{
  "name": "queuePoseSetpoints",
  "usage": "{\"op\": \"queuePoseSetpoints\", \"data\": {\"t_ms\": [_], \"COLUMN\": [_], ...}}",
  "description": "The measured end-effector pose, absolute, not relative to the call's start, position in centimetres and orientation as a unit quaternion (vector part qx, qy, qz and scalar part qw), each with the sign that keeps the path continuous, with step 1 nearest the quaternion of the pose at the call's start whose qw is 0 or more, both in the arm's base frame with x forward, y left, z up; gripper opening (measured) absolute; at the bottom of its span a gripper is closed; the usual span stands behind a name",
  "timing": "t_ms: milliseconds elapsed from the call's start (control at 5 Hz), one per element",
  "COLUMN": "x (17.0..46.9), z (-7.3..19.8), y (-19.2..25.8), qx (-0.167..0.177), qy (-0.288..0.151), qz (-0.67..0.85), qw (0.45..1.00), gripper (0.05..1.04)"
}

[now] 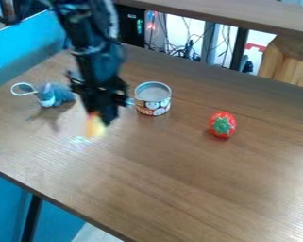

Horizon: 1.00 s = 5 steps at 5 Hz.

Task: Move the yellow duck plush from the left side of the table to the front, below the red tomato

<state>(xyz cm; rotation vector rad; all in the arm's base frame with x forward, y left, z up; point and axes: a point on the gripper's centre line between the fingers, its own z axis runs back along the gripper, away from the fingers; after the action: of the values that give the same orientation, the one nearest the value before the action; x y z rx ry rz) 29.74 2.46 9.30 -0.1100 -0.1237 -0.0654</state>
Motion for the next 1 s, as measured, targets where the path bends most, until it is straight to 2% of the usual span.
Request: {"op": "queuePoseSetpoints", "data": {"t_ms": [200,400,600,800,1000], "x": [29.3,29.8,30.0,30.0,29.9], "z": [8.7,7.0,4.9,3.6,3.6], "y": [-3.1,-6.8,-8.3,-8.5,-8.8], "qx": [-0.102,-0.11,-0.107,-0.089,-0.077], "qy": [-0.036,-0.004,0.036,0.061,0.074], "qz": [-0.112,-0.177,-0.243,-0.262,-0.266], "qw": [0.988,0.978,0.963,0.959,0.958], "gripper": [0.307,0.307,0.307,0.307,0.343]}}
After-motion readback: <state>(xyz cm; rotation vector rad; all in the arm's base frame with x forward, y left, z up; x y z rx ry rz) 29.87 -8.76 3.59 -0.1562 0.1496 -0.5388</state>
